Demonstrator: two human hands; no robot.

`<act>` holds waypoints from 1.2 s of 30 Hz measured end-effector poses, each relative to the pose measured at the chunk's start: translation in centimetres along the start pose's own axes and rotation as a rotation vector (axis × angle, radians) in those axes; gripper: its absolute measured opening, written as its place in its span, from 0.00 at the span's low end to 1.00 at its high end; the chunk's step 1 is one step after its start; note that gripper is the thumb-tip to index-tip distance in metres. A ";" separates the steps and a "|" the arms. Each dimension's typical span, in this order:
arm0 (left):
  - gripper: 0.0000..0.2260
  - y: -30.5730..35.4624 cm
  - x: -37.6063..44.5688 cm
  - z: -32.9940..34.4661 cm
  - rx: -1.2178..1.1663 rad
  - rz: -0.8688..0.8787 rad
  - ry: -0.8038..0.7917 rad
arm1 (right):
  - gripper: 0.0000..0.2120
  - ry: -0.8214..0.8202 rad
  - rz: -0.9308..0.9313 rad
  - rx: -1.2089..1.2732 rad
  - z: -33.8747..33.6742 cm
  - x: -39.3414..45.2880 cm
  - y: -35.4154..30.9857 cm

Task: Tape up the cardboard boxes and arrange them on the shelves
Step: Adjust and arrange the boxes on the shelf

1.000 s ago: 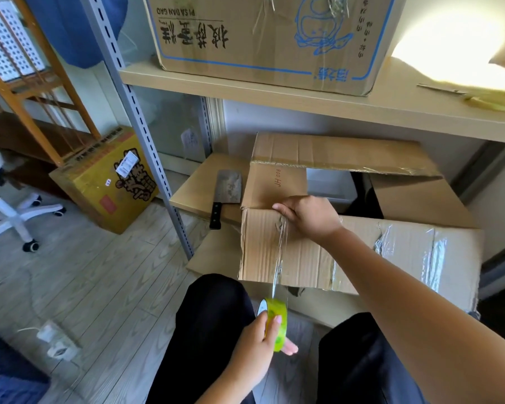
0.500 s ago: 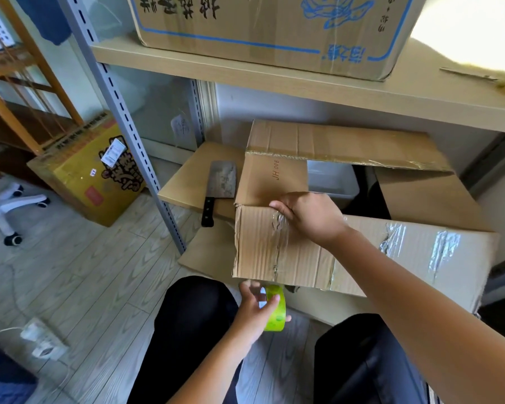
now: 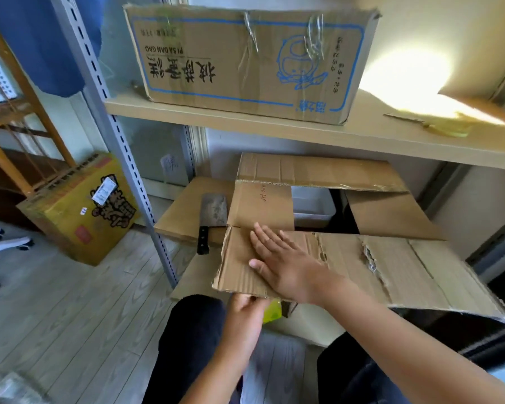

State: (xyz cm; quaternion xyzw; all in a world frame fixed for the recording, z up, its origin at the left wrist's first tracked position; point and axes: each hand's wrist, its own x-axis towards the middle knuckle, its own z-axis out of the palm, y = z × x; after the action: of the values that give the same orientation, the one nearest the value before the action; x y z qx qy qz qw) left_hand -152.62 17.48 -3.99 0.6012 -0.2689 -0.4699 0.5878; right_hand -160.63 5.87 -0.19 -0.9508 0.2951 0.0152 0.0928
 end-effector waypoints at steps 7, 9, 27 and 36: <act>0.18 4.2 0.5 1.4 0.096 -0.009 0.031 | 0.27 0.089 -0.078 -0.011 -6.7 -6.9 -2.3; 0.11 7.2 0.5 2.2 0.086 0.025 0.038 | 0.32 0.312 -0.044 -0.166 -9.8 -7.7 -1.3; 0.08 12.6 6.2 3.5 0.077 -0.012 -0.109 | 0.12 0.188 0.857 -0.332 -26.2 -6.4 19.7; 0.15 12.1 7.6 2.4 -0.063 -0.022 -0.063 | 0.02 0.318 0.381 0.279 -25.4 -11.3 9.2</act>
State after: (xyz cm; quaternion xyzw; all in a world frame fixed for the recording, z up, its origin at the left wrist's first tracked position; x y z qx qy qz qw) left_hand -148.84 7.77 6.10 0.5703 -0.2657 -0.5032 0.5924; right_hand -175.85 0.02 24.14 -0.8468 0.4786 -0.1575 0.1707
